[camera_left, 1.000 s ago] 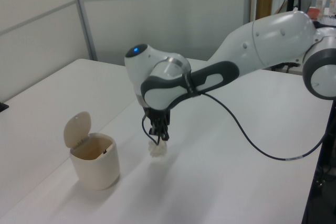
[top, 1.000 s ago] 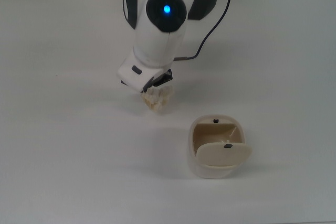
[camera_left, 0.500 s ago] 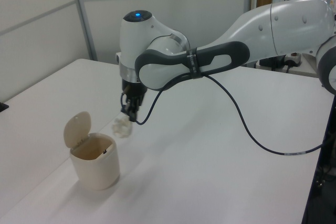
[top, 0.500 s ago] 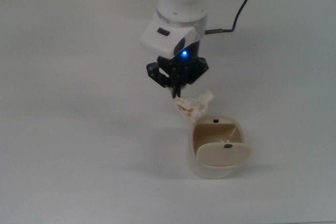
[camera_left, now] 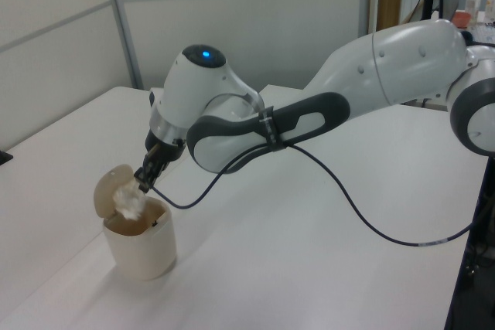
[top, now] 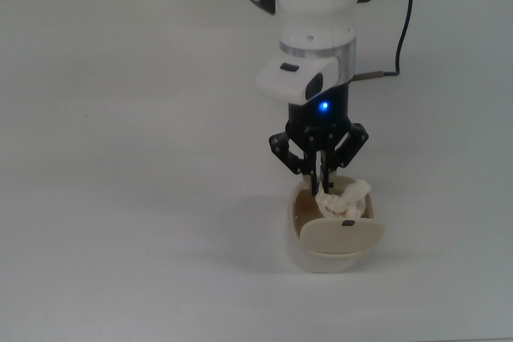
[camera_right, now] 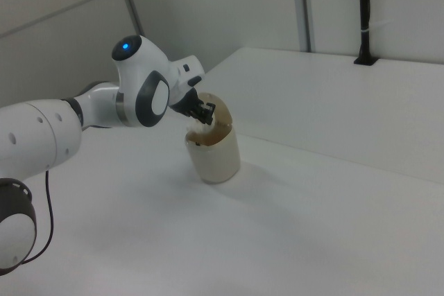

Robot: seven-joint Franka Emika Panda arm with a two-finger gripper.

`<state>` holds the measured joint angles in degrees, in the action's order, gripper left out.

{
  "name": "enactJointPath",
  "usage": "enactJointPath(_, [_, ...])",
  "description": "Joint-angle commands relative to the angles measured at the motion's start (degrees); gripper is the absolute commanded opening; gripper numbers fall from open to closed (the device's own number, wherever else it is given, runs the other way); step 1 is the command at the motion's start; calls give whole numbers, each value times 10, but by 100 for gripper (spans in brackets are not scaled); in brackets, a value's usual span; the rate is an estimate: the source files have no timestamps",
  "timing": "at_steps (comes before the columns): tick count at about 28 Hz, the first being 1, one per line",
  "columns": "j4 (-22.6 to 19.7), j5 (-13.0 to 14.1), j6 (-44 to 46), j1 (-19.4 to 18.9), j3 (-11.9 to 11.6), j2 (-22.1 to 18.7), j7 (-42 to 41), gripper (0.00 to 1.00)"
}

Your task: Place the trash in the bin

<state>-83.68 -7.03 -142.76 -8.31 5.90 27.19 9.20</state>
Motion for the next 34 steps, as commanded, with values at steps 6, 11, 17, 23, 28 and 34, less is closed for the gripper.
enactJointPath(6, [-15, 5, 0, 3, -8, -1, 11, 100])
enactJointPath(11, [-11, 7, 121, 12, -13, -33, 11, 100])
enactJointPath(17, [-9, 32, 285, 29, -14, -71, 11, 100])
enactJointPath(23, [-7, 40, 440, 59, -14, -124, -3, 100])
enactJointPath(28, [1, 38, 542, 78, -28, -177, -45, 100])
enactJointPath(34, [1, 13, 587, 80, -60, -216, -62, 100])
